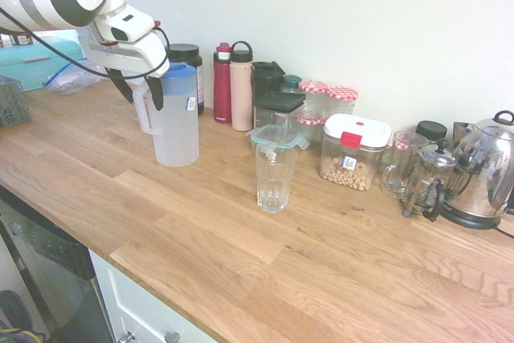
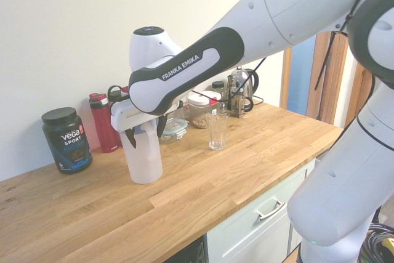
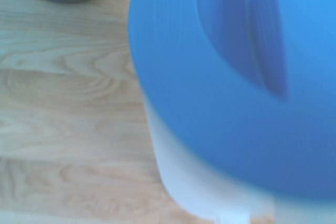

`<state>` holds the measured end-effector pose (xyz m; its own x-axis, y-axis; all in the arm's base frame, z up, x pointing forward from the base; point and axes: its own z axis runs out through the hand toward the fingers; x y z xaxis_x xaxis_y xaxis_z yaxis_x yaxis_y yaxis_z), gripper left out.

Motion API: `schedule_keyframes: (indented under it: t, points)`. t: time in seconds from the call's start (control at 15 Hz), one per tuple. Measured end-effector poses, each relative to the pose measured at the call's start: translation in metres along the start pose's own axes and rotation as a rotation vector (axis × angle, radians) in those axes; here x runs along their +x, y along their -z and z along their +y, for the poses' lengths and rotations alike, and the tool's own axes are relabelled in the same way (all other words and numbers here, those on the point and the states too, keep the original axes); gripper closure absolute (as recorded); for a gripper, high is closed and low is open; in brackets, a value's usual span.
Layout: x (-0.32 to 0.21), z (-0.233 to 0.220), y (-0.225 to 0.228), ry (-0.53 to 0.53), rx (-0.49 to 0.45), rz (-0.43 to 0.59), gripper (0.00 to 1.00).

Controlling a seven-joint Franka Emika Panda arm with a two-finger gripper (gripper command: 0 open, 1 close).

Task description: Pour me some water

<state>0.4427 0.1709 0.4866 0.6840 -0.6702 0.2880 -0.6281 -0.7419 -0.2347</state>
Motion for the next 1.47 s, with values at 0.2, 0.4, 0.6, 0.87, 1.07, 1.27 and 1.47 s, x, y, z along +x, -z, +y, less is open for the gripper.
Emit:
schedule_keyframes:
  t: [0.2, 0.4, 0.6, 0.87, 1.07, 1.27, 1.47]
  points:
    - [0.0063, 0.0001, -0.0027, -0.011, -0.002, -0.005, 1.0]
    - [0.0097, 0.0023, -0.0028, -0.017, -0.004, -0.006, 1.0]
    - [0.008, 0.0016, -0.0027, -0.012, -0.006, -0.006, 1.0]
    - [0.0035, 0.0016, -0.0048, -0.003, -0.011, -0.007, 1.0]
    - [0.0044, 0.0023, -0.0052, -0.002, -0.015, -0.001, 1.0]
    - [0.0066, 0.0036, -0.0055, -0.006, -0.018, 0.002, 1.0]
    - [0.0073, 0.0039, -0.0054, -0.009, -0.019, 0.005, 1.0]
